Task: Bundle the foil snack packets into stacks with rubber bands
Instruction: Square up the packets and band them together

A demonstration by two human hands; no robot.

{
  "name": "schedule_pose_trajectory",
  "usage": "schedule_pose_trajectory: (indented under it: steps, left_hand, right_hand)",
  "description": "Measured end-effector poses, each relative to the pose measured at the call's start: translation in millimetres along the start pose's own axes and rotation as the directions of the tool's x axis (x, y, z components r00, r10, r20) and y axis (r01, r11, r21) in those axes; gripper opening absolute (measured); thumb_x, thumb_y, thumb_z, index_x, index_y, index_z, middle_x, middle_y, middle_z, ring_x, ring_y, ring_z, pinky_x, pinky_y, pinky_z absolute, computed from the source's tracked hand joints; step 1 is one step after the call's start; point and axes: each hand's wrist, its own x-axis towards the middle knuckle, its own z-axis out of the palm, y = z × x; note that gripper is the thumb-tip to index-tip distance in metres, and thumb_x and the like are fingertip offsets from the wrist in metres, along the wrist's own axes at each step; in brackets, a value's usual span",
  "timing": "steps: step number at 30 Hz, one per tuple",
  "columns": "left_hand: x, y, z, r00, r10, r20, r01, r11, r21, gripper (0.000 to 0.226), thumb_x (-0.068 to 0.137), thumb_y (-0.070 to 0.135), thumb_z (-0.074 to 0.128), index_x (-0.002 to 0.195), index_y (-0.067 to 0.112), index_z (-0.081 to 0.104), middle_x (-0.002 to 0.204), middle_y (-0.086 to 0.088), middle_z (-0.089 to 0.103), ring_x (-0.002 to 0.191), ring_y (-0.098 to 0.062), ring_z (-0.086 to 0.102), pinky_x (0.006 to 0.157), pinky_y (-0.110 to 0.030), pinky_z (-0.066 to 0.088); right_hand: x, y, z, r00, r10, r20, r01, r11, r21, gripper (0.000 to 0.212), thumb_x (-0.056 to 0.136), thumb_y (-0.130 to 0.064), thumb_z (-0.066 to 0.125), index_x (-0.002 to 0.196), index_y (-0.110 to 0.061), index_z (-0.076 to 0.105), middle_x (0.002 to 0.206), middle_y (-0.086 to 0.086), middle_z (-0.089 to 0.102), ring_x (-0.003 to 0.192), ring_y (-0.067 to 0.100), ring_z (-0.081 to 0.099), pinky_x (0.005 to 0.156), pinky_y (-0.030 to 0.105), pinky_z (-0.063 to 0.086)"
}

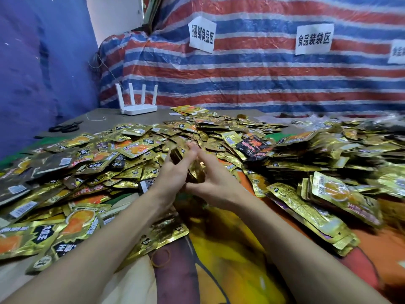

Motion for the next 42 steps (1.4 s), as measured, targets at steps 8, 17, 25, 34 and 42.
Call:
schedule_pose_trajectory:
  steps: [8,17,25,34,42]
  left_hand:
    - [2.7,-7.4,-2.1,0.987,0.059,0.151,-0.061,0.998,0.010,0.078,0.061,0.058,0.076,0.122,0.016,0.053,0.104,0.001,0.071,0.089,-0.015,0.074,0.072,-0.029,0.057]
    - [-4.7,-6.5,-1.1,0.986,0.099,0.132,-0.140,0.928,0.347,0.043,0.087,0.041,0.074,0.120,0.019,0.057,0.117,-0.008,0.063,0.099,-0.028,0.068,0.078,-0.051,0.056]
    - [-0.1,-11.3,-15.9,0.971,0.192,0.142,-0.239,0.742,0.626,0.014,0.094,0.023,0.069,0.104,0.027,0.061,0.098,0.001,0.065,0.069,-0.013,0.071,0.069,-0.036,0.058]
    - [10.0,-7.0,-33.1,0.973,0.229,0.019,-0.125,0.457,0.880,0.028,0.087,0.031,0.069,0.113,0.026,0.058,0.109,0.002,0.056,0.106,-0.022,0.054,0.092,-0.043,0.049]
    - [21.5,10.5,-58.8,0.945,0.290,-0.151,0.080,0.242,0.967,0.068,0.082,0.036,0.072,0.143,0.028,0.042,0.138,-0.006,0.044,0.130,-0.028,0.039,0.110,-0.046,0.029]
  right_hand:
    - [-3.4,-25.3,-60.0,0.991,0.013,-0.135,-0.032,0.990,-0.138,0.076,0.070,-0.022,0.090,0.139,-0.019,0.058,0.103,-0.019,0.067,0.081,-0.010,0.063,0.073,0.011,0.050]
    - [-21.3,-8.5,-72.8,0.843,0.452,-0.291,-0.531,0.618,-0.579,0.066,0.079,-0.040,0.075,0.124,-0.011,0.038,0.103,0.008,0.054,0.089,0.028,0.053,0.074,0.037,0.049]
    - [-8.9,3.6,-41.5,0.817,0.519,-0.253,-0.518,0.464,-0.719,0.038,0.084,-0.037,0.066,0.101,-0.014,0.042,0.074,-0.003,0.039,0.079,0.027,0.051,0.069,0.035,0.040]
    - [12.9,-8.5,-57.2,0.832,0.513,-0.212,-0.489,0.495,-0.718,0.046,0.083,-0.039,0.075,0.109,-0.010,0.052,0.126,0.020,0.048,0.121,0.039,0.043,0.093,0.043,0.043]
    - [66.9,11.5,-20.4,0.949,0.314,-0.022,-0.226,0.629,-0.744,0.089,0.080,-0.035,0.072,0.153,-0.023,0.022,0.149,0.017,0.035,0.138,0.037,0.032,0.110,0.059,0.029]
